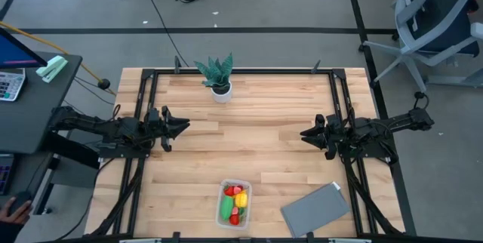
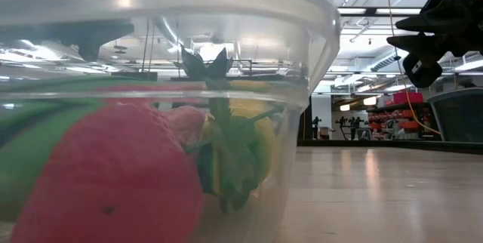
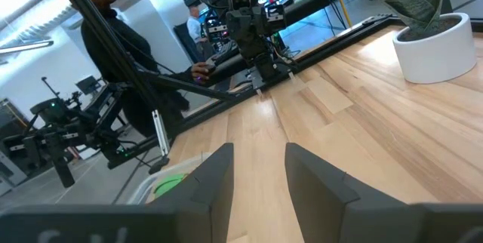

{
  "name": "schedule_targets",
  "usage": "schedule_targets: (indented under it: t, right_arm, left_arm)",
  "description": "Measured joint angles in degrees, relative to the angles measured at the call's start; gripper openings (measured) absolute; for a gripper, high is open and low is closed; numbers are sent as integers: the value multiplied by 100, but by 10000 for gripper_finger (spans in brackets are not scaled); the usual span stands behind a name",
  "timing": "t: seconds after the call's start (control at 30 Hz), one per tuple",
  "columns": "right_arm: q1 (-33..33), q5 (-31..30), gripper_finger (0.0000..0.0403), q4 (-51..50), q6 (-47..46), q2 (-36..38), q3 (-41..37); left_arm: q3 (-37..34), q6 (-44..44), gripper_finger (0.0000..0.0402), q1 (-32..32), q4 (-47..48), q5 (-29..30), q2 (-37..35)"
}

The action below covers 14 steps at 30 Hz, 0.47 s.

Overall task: Pick and placing Produce into tupperware
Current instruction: Return to Home Position

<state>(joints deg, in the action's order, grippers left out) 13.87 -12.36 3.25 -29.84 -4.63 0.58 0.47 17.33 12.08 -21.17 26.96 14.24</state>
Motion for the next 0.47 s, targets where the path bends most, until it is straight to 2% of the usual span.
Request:
schedule_targets:
  t: [0.47]
  right_arm:
    - [1, 0, 128, -1, 0, -2, 0]
  left_arm:
    - [0, 2, 92, 0, 0, 0, 0]
